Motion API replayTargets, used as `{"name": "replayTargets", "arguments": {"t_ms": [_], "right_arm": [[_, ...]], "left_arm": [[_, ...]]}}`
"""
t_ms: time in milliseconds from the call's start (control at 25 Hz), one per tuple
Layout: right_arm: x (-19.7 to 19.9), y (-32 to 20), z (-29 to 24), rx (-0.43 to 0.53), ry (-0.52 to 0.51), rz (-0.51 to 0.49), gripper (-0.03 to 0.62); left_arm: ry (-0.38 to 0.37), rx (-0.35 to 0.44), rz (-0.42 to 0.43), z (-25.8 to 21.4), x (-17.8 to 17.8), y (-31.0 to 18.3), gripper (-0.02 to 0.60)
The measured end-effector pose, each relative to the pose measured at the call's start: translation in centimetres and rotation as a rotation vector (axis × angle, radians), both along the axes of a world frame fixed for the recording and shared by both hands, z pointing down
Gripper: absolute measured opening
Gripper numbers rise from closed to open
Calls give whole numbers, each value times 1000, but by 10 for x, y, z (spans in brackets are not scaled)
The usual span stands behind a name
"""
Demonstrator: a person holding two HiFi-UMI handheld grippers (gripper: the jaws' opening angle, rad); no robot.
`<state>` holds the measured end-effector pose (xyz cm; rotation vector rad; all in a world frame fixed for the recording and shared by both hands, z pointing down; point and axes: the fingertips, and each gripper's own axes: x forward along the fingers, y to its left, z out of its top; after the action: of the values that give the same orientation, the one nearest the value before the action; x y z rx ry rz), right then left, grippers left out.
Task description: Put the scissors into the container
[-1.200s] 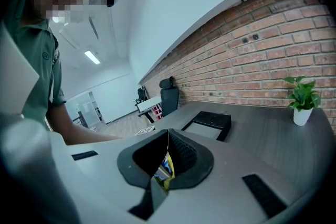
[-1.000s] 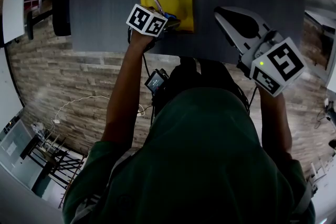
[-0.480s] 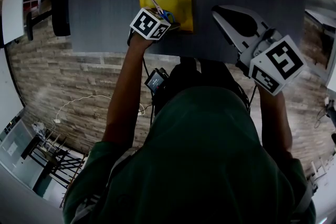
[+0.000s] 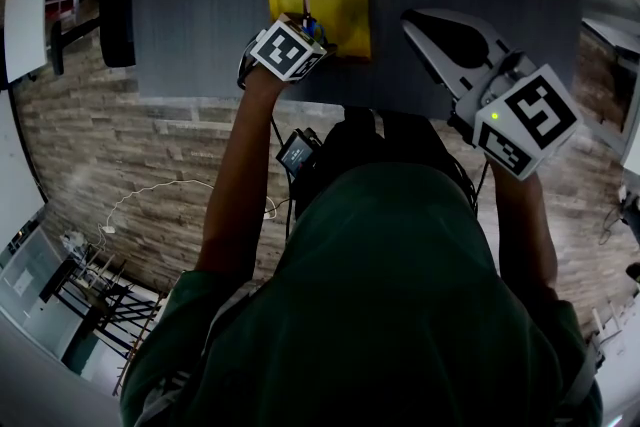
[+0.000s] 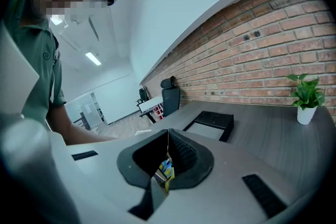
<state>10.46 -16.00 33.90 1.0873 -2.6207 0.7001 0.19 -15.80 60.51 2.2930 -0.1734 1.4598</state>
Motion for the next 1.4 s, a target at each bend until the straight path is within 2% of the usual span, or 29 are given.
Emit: {"name": "replayTargets", "arguments": {"t_ms": [200,560,760,1080,1240,1400], "right_arm": [[-5,3,-1,1,0,-7,6],[-13,6,-6,14,6,-14,6],[-19,8,-10,27,11,-21,6],[-27,12,-20,57,20,-33,5],[-36,14,-26,72,25,-43,6],[-43,18,-29,85,30,-55,5]], "left_arm": [[-17,42,7,-6,-6,-4,275],[25,92,-23,-25,-11,-12,275],[54,152,-33,-49,-17,-18,275],[208,284,-113,-125,-23,-29,265],[292,363,-161,-166,-30,-34,219],[352,466,-180,-201,-36,-35,135]]}}
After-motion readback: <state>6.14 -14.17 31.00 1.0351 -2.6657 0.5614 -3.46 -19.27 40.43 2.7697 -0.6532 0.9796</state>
